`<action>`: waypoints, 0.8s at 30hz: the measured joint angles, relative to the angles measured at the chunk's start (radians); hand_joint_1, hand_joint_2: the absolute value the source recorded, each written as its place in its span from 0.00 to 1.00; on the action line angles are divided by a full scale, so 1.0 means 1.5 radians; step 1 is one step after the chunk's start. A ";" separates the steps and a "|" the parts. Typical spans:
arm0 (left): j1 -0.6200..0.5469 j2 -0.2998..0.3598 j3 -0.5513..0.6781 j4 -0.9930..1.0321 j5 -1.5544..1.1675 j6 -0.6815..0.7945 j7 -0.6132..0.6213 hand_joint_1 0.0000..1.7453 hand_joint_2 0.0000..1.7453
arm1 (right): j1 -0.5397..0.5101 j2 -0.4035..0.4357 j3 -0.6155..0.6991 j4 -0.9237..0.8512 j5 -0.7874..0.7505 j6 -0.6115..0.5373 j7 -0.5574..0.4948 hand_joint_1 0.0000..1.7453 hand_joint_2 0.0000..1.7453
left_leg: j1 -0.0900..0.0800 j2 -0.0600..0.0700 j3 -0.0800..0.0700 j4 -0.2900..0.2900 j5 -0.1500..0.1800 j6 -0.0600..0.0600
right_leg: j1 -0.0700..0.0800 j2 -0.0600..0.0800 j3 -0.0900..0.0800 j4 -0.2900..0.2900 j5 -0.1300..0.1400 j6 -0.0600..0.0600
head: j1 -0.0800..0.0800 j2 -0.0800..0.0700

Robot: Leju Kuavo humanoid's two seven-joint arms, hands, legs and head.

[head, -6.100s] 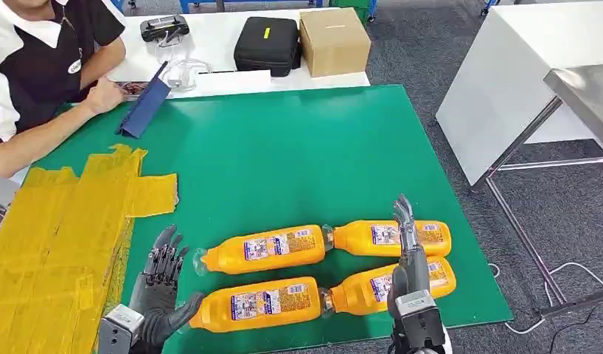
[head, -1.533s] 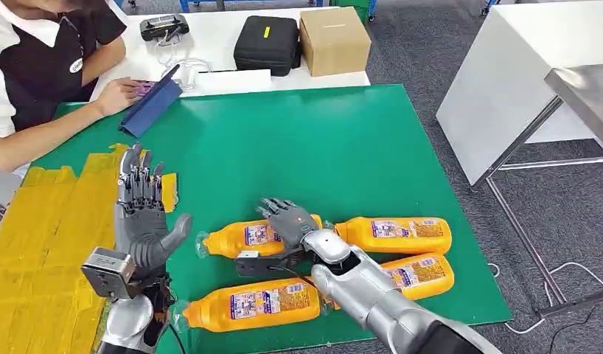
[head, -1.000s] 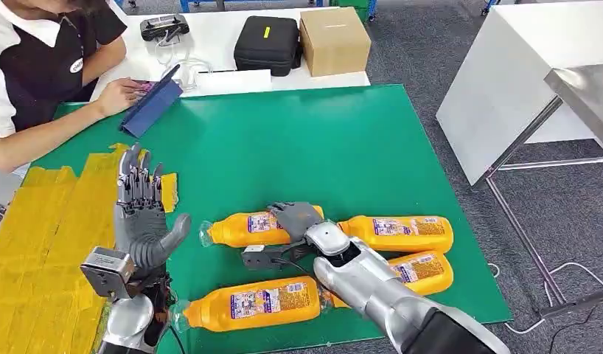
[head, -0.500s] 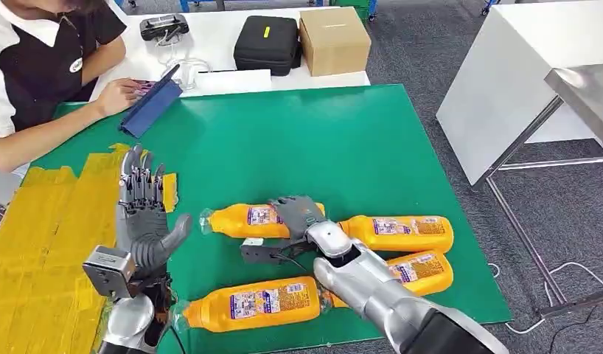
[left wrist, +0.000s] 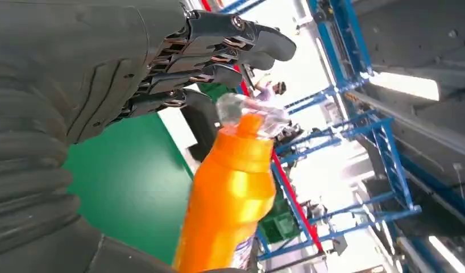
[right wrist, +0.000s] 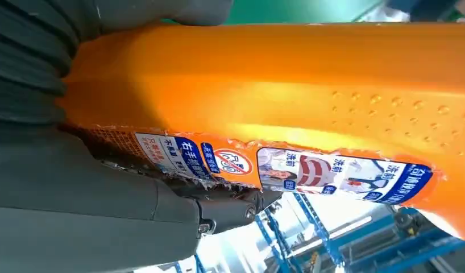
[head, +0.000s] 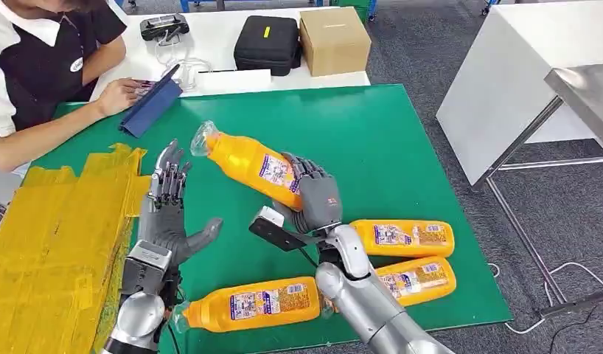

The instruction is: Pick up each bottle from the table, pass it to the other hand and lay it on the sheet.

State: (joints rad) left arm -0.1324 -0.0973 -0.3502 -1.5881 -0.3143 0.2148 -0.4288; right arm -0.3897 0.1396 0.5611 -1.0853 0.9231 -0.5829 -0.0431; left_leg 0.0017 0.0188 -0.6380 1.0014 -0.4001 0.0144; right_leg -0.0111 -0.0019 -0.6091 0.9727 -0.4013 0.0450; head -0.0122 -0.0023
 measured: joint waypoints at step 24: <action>-0.044 0.016 -0.021 0.034 -0.028 -0.027 0.045 0.00 1.00 | 0.034 0.032 -0.045 -0.036 -0.096 0.024 -0.097 1.00 1.00 | 0.000 0.000 0.000 0.000 0.000 0.000 | 0.000 0.000 0.000 0.000 0.000 0.000 | 0.000 0.000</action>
State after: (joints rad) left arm -0.1982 -0.0736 -0.3815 -1.5373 -0.3571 0.1747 -0.3616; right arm -0.3381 0.1869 0.4936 -1.1398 0.7794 -0.5470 -0.1881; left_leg 0.0017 0.0191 -0.6383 1.0014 -0.4002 0.0143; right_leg -0.0111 -0.0017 -0.6095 0.9727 -0.4014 0.0450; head -0.0122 -0.0023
